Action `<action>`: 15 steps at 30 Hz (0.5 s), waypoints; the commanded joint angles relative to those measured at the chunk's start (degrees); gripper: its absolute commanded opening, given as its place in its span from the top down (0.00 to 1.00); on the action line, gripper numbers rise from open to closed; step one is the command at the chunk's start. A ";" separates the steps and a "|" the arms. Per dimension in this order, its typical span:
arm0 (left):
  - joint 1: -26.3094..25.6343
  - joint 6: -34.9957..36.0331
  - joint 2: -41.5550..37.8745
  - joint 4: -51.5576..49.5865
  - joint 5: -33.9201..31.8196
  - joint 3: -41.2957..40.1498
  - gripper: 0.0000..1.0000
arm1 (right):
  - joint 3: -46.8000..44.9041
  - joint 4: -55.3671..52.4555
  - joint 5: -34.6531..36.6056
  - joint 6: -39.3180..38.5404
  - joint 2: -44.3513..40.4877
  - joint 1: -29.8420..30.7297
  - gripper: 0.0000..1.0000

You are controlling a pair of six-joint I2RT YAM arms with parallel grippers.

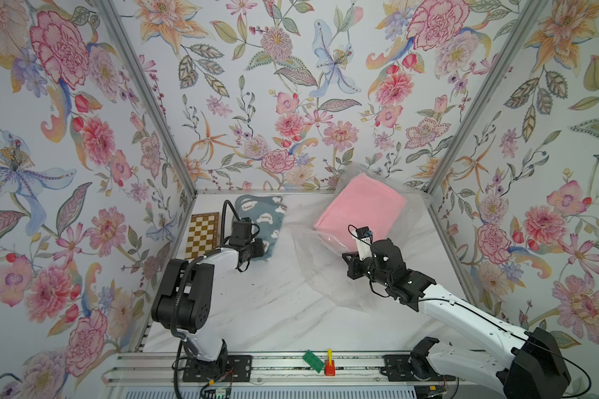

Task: Take the blanket out of the vacuum bag
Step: Place the blanket at the center of the board.

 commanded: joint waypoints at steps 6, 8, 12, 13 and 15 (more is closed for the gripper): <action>-1.50 -3.80 4.86 1.23 2.94 -2.36 0.50 | 1.47 -0.21 0.04 -0.24 0.11 0.02 1.00; -1.87 -2.69 3.49 -0.14 2.80 -0.89 0.49 | 1.97 -0.43 -0.06 -0.45 0.45 0.03 1.00; -1.98 0.75 -2.41 -1.87 4.73 2.17 0.44 | 2.32 -0.85 0.26 -0.59 0.25 0.04 1.00; -2.01 1.54 -4.11 -2.42 5.00 3.06 0.44 | 2.42 -1.09 0.28 -0.67 0.33 0.03 1.00; -1.98 2.37 -6.92 -2.90 4.33 4.23 0.42 | 2.51 -1.32 0.50 -0.77 0.24 0.04 1.00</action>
